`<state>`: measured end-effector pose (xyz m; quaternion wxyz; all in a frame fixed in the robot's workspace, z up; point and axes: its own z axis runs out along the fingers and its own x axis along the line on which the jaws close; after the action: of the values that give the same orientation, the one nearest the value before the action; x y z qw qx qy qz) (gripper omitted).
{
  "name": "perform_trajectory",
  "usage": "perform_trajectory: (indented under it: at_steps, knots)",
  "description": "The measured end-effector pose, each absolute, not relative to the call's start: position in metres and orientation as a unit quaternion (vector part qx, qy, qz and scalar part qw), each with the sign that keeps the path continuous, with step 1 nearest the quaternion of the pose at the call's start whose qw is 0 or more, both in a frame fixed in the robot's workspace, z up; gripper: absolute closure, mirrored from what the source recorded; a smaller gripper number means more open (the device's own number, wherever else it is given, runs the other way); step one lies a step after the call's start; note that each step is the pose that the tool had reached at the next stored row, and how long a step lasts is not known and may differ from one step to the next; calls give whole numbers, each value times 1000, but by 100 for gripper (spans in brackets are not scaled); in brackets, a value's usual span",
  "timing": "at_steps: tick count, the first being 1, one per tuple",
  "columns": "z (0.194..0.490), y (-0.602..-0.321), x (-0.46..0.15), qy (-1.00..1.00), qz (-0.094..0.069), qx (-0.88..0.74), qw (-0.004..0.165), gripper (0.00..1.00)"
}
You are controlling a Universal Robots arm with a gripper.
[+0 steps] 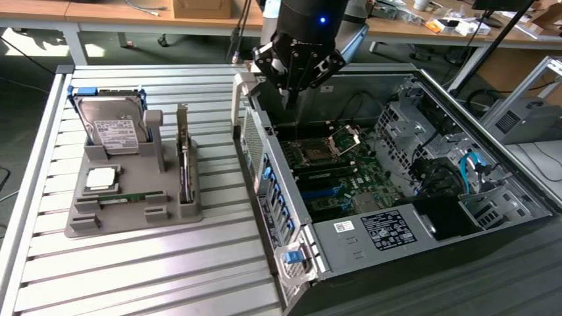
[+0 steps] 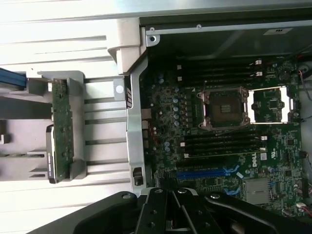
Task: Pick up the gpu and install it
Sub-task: 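Reach for the gpu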
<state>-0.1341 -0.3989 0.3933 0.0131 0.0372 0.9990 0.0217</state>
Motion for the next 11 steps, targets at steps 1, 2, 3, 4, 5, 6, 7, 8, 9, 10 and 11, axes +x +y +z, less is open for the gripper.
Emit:
perform_trajectory:
  at_steps: [1, 2, 3, 4, 5, 6, 7, 8, 9, 10, 11]
  knots:
    - [393, -399, -134, 999, 22, 37, 13, 90]
    - [393, -399, -135, 999, 22, 37, 13, 90]
    - [393, -399, -135, 999, 22, 37, 13, 90]
    - [393, -399, -135, 999, 22, 37, 13, 90]
    - [393, -399, -136, 999, 22, 37, 13, 90]
    - [393, -399, -136, 999, 22, 37, 13, 90]
    - [393, -399, -136, 999, 22, 37, 13, 90]
    - [393, -399, -136, 999, 22, 37, 13, 90]
    - [393, -399, -137, 999, 22, 37, 13, 90]
    - [393, -399, -137, 999, 22, 37, 13, 90]
    - [393, -399, -137, 999, 22, 37, 13, 90]
